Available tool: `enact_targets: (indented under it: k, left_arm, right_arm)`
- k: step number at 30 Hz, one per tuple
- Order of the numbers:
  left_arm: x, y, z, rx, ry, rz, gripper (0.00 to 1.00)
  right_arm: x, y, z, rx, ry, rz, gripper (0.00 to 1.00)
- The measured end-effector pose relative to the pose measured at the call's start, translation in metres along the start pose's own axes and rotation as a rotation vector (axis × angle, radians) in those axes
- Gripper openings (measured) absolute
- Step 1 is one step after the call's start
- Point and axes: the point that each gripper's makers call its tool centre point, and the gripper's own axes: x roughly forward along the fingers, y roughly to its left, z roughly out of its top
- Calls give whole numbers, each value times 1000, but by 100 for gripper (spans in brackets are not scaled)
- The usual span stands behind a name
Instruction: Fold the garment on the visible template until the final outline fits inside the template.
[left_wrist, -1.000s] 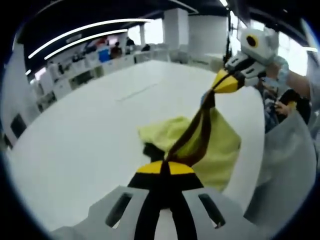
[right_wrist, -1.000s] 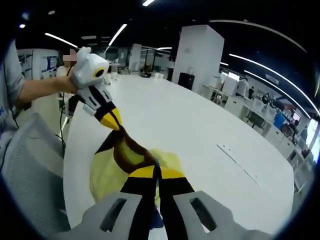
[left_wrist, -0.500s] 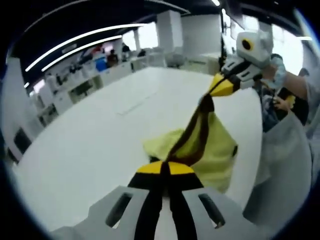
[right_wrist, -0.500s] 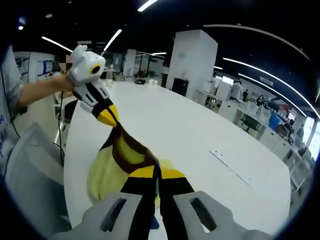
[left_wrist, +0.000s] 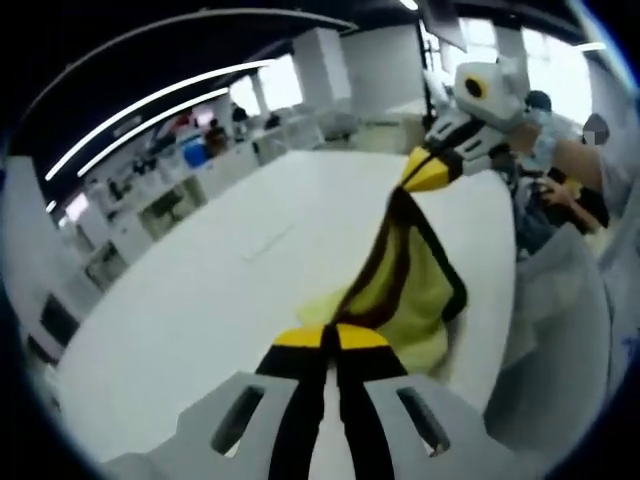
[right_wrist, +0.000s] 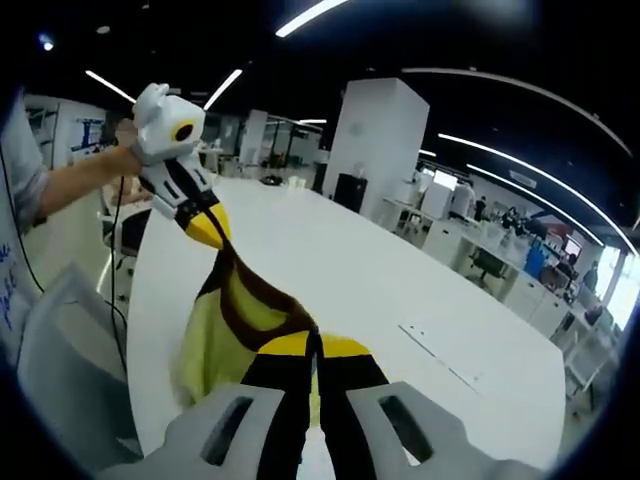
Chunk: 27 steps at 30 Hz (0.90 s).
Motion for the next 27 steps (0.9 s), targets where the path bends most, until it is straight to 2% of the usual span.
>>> enact_targets:
  k: [5, 17, 21, 27]
  left_arm:
    - [-7, 11, 17, 24, -20, 14, 0]
    - [-30, 23, 52, 85, -61, 45, 0]
    - [-42, 24, 69, 101, -90, 57, 0]
    - [-59, 27, 87, 148, -103, 84, 0]
  right_arm:
    - [-9, -9, 17, -11, -27, -20, 1]
    - [-24, -16, 50, -63, -64, -41, 1]
    - [-31, -21, 70, -90, -103, -72, 1]
    - [-41, -24, 92, -113, -141, -82, 1]
